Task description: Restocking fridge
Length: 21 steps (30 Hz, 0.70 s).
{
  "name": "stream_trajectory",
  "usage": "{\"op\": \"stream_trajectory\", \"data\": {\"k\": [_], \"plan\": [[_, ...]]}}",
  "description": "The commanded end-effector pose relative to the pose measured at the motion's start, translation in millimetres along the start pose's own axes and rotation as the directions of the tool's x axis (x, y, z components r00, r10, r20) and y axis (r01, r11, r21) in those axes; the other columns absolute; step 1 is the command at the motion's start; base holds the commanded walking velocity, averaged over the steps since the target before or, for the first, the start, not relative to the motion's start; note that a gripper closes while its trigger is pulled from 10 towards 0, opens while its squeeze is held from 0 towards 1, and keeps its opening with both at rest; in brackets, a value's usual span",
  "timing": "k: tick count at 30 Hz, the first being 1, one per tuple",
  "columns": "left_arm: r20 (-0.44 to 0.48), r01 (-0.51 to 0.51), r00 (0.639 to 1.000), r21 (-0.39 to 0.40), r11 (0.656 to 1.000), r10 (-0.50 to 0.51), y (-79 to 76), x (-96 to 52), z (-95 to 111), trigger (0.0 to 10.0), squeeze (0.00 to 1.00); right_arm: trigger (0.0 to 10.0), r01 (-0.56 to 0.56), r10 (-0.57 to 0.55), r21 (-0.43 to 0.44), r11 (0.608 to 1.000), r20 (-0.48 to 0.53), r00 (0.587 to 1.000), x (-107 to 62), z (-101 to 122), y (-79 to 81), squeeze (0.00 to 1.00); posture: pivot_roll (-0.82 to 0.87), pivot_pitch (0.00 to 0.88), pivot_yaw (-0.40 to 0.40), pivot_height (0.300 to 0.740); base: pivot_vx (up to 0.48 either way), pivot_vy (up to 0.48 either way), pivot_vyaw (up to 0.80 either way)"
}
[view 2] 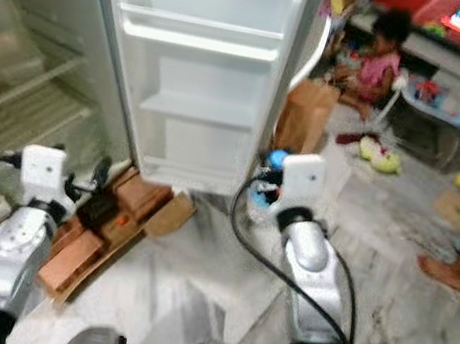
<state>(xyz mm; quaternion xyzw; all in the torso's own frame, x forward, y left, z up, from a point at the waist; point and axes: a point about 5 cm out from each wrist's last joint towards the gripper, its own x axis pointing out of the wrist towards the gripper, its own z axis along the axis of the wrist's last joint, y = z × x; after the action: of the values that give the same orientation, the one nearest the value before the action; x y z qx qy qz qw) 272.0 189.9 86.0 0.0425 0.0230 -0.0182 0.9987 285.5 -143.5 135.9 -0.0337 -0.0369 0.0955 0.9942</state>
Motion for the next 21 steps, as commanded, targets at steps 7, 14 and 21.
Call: {"op": "stream_trajectory", "data": {"k": [7, 14, 21], "plan": [[0.025, -0.011, 1.0, 0.055, 0.998, 0.01, 5.9, 0.4, 4.5, 10.0, 0.0, 10.0, -0.027, 0.027, 0.007, 1.0, 0.063, 0.998, 4.4, 13.5, 5.0, 0.0, 0.0, 0.074, -0.087, 0.74, 0.412, 0.16, 0.0], [0.018, -0.008, 1.0, 0.047, 0.999, 0.007, 3.5, 0.5, 3.5, 10.0, 0.0, 10.0, -0.019, 0.018, 0.002, 1.0, 0.066, 0.998, 5.3, 13.6, 3.6, 0.0, 0.0, 0.069, -0.086, 0.74, 0.305, 0.0, 0.0], [0.035, -0.005, 0.999, 0.053, 0.999, 0.004, 2.0, 0.2, 5.5, 10.0, 0.0, 10.0, -0.014, 0.014, 0.006, 1.0, 0.069, 0.998, 5.7, 13.7, 3.4, 0.0, 0.0, 0.072, -0.087, 0.74, 0.0, 0.0, 0.0]]}}
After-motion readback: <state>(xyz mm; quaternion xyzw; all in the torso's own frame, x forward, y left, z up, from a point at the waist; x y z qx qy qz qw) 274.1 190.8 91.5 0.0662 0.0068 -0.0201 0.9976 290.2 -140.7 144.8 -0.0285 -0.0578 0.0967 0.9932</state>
